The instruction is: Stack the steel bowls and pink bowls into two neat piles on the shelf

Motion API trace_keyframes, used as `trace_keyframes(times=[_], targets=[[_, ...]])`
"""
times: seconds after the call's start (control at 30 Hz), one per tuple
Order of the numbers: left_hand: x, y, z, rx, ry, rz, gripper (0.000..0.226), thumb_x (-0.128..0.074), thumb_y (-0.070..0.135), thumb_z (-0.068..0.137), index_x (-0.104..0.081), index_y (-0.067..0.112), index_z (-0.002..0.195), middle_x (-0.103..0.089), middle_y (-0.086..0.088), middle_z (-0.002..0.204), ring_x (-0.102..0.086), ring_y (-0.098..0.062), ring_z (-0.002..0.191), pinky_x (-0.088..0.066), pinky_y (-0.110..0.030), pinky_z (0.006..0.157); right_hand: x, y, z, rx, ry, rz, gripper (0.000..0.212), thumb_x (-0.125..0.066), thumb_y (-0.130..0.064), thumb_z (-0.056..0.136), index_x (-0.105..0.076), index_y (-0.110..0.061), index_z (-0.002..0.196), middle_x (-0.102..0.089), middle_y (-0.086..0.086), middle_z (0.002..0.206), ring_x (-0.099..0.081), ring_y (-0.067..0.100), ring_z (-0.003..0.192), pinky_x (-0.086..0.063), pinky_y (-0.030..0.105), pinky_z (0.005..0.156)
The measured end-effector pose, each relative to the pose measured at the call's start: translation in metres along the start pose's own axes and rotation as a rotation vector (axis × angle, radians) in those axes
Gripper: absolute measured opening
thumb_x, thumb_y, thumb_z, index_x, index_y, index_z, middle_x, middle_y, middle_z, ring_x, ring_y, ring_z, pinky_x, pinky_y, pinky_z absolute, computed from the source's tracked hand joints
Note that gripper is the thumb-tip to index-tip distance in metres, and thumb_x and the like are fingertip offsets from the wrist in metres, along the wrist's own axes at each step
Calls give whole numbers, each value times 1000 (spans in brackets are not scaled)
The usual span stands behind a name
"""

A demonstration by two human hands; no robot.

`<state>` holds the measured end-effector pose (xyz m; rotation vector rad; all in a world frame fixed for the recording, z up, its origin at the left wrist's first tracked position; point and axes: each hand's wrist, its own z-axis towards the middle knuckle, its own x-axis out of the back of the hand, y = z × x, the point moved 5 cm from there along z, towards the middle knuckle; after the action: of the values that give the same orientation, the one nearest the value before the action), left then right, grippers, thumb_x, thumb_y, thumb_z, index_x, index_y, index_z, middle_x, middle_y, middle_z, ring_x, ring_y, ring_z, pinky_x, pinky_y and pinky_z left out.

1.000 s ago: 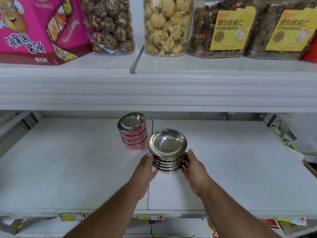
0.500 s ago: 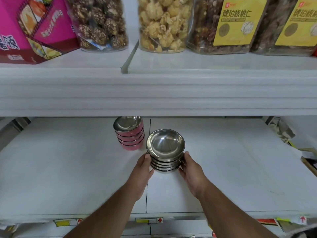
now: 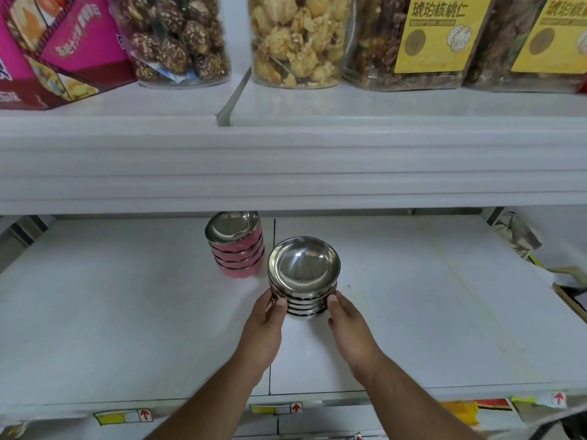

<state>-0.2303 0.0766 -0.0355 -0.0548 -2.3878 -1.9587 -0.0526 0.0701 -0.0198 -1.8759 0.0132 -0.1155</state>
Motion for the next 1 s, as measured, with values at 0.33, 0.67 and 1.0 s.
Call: trace_keyframes(times=[0.33, 0.67, 1.0], targets=[[-4, 6, 20, 16, 42, -23, 66, -52, 65, 80, -47, 44, 143, -56, 22, 139, -51, -5, 130, -39, -44, 114, -3, -3, 26, -18, -44, 20, 30, -36, -42, 104, -63, -53, 105, -60, -33, 118, -51, 4, 128, -34, 38, 118], [-3, 22, 61, -3, -14, -3, 23, -49, 49, 94, -55, 63, 111, -58, 30, 127, -50, -2, 126, -37, -40, 114, -9, -21, 63, -26, -53, 18, 27, -35, -42, 103, -62, -44, 103, -60, -14, 130, -49, 10, 130, -33, 42, 119], [0, 37, 81, 9, -40, 93, 36, -49, 42, 99, -46, 50, 134, -51, 16, 138, -46, -16, 135, -33, -44, 118, -13, -41, 81, -33, -36, 2, 33, -33, -35, 107, -59, -29, 127, -56, -7, 124, -48, 12, 120, -33, 38, 118]])
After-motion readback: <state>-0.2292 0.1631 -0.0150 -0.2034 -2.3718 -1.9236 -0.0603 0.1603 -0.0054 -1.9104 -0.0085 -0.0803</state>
